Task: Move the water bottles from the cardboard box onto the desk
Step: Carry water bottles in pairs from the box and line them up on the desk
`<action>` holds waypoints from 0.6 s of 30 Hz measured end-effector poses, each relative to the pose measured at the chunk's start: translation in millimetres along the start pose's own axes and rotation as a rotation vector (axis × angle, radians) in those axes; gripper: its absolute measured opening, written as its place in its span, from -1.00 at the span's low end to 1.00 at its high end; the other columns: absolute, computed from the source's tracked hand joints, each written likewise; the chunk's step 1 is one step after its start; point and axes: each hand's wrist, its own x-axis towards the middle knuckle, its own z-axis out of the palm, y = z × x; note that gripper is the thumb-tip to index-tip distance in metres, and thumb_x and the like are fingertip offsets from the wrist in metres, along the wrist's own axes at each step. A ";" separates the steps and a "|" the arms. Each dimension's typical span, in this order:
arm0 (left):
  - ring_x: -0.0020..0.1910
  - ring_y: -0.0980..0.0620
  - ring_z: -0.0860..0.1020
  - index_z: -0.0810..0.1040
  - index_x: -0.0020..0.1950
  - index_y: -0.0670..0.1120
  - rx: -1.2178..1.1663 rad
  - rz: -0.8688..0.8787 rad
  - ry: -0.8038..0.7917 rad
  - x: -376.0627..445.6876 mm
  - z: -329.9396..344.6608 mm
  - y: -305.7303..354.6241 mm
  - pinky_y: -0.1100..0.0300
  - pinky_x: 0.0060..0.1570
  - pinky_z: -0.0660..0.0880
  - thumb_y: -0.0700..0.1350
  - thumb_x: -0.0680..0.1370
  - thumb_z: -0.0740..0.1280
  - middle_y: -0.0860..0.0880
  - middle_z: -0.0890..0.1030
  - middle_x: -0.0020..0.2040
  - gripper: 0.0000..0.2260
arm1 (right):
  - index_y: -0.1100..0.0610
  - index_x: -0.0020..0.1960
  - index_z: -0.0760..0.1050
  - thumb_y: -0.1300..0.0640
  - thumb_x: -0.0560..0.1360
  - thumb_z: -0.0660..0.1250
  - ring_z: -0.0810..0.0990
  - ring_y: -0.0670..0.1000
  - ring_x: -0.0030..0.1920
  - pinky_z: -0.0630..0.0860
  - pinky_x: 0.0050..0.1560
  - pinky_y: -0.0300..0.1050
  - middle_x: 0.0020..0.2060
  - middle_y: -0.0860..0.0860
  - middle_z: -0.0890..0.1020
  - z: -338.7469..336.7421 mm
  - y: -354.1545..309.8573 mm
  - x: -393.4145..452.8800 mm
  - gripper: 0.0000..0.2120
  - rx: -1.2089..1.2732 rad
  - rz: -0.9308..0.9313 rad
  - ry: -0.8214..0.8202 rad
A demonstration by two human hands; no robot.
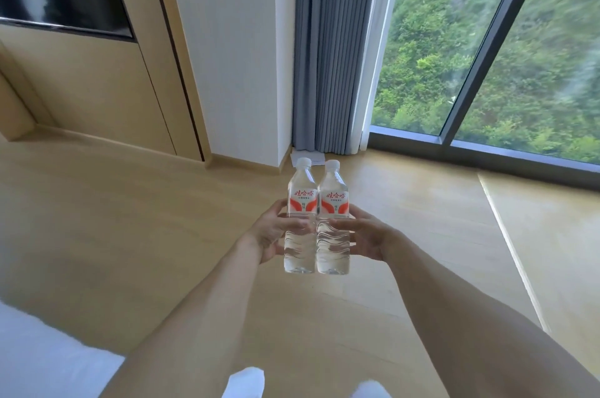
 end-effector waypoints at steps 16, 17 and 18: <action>0.20 -0.18 0.62 0.44 0.31 -0.01 -0.237 0.033 0.500 149.6 -194.8 87.8 -0.24 -0.10 0.61 -0.23 0.46 0.52 -0.13 0.59 0.29 -0.51 | 0.12 0.38 0.46 0.30 0.50 0.43 0.59 0.23 0.14 0.53 0.24 0.30 0.30 0.28 0.55 85.8 -140.4 330.4 -0.52 -0.226 0.121 -0.431; 0.20 -0.17 0.62 0.43 0.32 -0.01 -0.260 0.059 0.538 152.2 -207.7 95.4 -0.21 -0.13 0.62 -0.24 0.47 0.51 -0.13 0.58 0.29 -0.51 | 0.12 0.39 0.46 0.30 0.50 0.43 0.59 0.24 0.17 0.53 0.25 0.31 0.31 0.28 0.55 98.1 -151.3 350.0 -0.52 -0.237 0.122 -0.470; 0.20 -0.16 0.61 0.41 0.34 -0.01 -0.275 0.079 0.575 152.6 -218.9 102.0 -0.19 -0.15 0.62 -0.24 0.47 0.50 -0.11 0.57 0.30 -0.51 | 0.12 0.39 0.45 0.30 0.50 0.43 0.58 0.27 0.21 0.52 0.25 0.32 0.31 0.28 0.55 110.3 -160.1 364.3 -0.52 -0.250 0.121 -0.501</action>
